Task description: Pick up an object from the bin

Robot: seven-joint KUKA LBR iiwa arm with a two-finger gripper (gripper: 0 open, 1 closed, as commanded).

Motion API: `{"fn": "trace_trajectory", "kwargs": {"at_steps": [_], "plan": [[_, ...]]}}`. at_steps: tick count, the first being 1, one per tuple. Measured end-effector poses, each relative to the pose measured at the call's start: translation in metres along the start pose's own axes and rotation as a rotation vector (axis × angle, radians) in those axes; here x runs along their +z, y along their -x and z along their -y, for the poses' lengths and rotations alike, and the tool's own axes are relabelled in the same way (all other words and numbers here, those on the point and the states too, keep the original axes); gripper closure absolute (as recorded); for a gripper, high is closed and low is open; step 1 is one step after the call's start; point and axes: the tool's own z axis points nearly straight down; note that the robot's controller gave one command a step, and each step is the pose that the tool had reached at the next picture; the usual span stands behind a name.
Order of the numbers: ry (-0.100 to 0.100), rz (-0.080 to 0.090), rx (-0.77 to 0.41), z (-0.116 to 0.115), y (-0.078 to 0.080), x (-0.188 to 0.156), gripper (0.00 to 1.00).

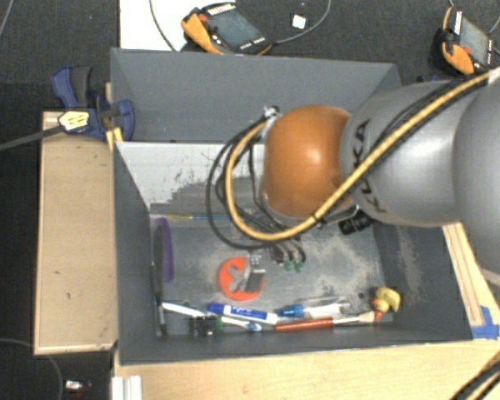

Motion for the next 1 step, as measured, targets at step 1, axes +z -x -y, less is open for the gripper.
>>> {"fn": "trace_trajectory", "kwargs": {"at_steps": [1], "plan": [[0.001, 0.007, 0.008, 0.0009, 0.0017, -0.0045, 0.0]]}}
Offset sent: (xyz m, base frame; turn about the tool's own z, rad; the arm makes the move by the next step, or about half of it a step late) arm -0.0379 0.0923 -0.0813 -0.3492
